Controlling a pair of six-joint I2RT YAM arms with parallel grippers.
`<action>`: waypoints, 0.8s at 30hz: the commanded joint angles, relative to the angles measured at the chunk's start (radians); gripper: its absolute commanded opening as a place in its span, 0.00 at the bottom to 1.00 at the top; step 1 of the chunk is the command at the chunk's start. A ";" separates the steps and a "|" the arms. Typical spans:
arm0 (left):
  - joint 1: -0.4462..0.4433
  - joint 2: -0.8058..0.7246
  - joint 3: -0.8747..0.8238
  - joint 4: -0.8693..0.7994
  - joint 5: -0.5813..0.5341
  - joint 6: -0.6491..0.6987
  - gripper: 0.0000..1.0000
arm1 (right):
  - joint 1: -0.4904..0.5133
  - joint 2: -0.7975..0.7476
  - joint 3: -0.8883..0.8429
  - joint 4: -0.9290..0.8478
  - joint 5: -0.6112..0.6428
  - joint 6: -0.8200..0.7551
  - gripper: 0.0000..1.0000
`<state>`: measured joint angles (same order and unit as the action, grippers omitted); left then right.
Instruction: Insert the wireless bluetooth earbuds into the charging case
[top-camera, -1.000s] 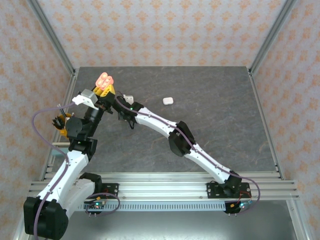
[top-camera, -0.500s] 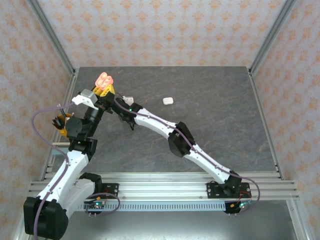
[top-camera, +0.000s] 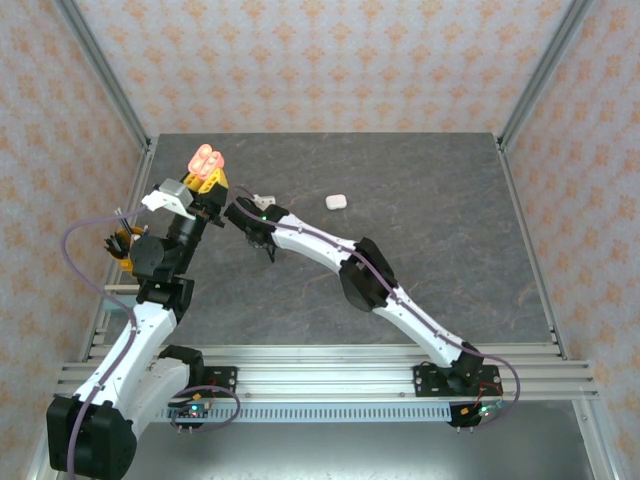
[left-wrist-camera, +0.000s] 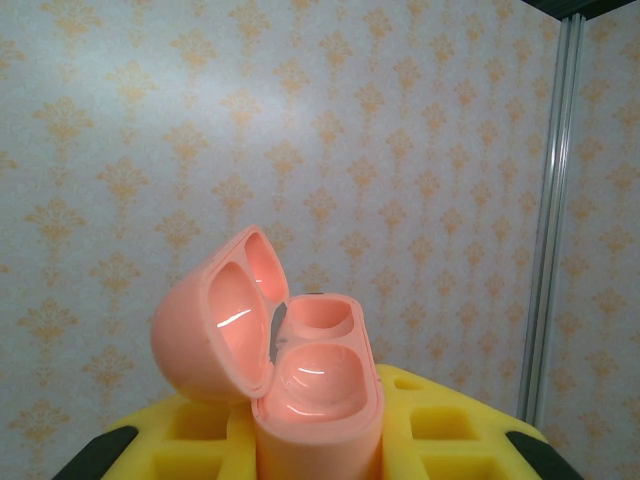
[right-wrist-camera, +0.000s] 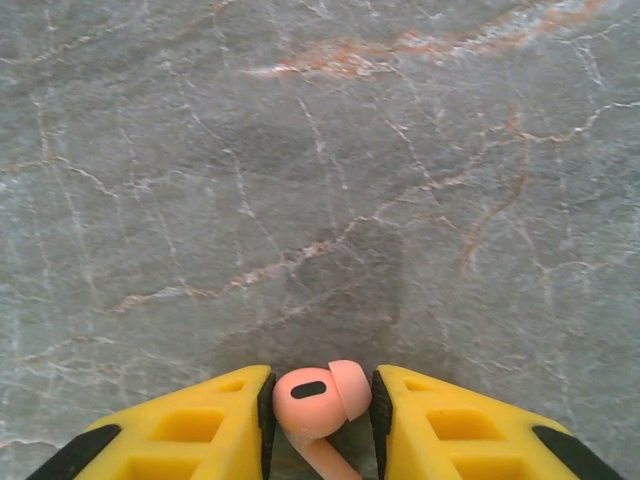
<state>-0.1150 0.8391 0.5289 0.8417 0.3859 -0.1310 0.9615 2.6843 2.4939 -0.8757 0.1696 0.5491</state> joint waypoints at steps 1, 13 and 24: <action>0.008 -0.016 0.013 0.015 -0.008 0.002 0.00 | -0.014 -0.056 -0.047 -0.088 0.041 0.017 0.33; 0.008 -0.008 0.017 0.014 -0.003 0.003 0.00 | -0.038 -0.048 -0.055 -0.051 -0.035 0.054 0.45; 0.008 -0.002 0.017 0.019 -0.002 -0.001 0.00 | -0.024 0.001 0.024 -0.071 -0.053 0.095 0.47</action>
<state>-0.1150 0.8402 0.5289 0.8413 0.3847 -0.1310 0.9325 2.6568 2.4718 -0.8974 0.1047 0.6178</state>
